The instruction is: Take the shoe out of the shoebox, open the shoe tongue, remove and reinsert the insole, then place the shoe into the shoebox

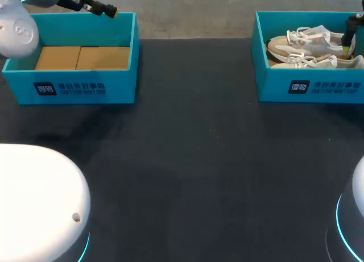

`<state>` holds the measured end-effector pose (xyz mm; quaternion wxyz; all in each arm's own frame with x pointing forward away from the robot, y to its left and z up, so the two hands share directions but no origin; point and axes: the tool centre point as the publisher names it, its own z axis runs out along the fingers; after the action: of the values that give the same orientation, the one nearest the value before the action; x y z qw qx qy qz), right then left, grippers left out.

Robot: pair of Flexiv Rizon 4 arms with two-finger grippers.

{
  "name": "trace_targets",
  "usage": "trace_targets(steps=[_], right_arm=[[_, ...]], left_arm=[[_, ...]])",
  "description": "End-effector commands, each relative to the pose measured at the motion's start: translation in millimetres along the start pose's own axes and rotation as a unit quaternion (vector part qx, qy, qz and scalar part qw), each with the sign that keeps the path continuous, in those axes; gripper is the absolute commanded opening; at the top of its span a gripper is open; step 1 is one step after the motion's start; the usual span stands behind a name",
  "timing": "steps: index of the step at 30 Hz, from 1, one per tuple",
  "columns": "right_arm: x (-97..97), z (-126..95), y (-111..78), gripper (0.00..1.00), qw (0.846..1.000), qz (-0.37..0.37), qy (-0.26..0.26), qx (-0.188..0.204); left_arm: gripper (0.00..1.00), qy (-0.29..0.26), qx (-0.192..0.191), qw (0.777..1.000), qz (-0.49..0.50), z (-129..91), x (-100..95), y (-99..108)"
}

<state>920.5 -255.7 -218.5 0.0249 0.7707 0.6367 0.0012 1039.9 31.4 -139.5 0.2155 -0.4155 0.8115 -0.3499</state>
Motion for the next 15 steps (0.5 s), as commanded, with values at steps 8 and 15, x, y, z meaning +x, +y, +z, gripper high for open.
trace_targets(steps=[8, 15], right_arm=[[-2.2, -6.6, -27.9, 1.00, 1.000, -0.007, 0.005, -0.007], [-5.0, -8.3, -41.0, 1.00, 1.000, 0.004, 0.025, 0.000]], left_arm=[[1.00, -0.211, -0.191, 0.903, -0.323, -3.2, 6.0, 28.4], [1.00, -0.219, -0.226, 0.875, -0.368, -15.3, 12.7, 48.1]])
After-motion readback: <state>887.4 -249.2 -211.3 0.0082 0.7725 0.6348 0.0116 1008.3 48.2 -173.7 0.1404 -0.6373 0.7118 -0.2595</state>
